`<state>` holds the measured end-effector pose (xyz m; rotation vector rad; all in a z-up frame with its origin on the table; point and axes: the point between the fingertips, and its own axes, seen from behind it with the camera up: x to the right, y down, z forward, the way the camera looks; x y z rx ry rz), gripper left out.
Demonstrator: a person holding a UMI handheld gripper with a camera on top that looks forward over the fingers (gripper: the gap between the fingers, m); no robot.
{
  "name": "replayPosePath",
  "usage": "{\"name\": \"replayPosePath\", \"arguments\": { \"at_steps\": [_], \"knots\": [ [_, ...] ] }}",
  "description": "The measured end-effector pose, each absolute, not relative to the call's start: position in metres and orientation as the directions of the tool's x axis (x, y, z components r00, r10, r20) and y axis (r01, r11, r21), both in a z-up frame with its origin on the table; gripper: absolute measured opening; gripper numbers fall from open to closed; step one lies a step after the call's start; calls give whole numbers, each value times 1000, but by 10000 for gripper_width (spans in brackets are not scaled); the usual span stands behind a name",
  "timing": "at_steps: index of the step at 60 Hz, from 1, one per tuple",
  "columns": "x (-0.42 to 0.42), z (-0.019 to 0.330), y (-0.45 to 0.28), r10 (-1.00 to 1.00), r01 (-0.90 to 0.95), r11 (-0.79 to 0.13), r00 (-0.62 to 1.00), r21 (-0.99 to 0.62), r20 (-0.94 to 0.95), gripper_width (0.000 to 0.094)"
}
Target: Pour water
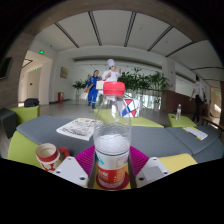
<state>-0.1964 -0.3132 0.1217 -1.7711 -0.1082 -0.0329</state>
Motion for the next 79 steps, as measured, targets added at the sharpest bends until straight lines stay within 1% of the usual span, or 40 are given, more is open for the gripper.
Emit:
{"name": "replayPosePath", "arguments": {
  "at_steps": [2, 3, 4, 9, 11, 18, 35, 48, 63, 79],
  "knots": [
    [-195, 121, -315, 51, 96, -209, 995, -973, 87, 518],
    [-194, 120, -316, 46, 99, -217, 995, -971, 91, 572],
    [-193, 120, -318, 42, 103, -225, 994, -969, 97, 597],
    [-185, 124, -334, 13, 113, -258, 993, -959, 114, 874],
    [-183, 126, -342, 0, 111, -272, 993, -956, 115, 841],
    [-177, 141, -379, -26, 94, -313, 994, -945, 108, 853],
    [-184, 172, -512, -71, 50, -398, 994, -916, 85, 848],
    [-186, 199, -589, -93, 46, -391, 992, -919, 89, 853],
    [-182, 220, -628, -101, 61, -369, 989, -928, 105, 851],
    [-179, 224, -643, -95, 82, -370, 987, -925, 126, 855]
  ]
}}
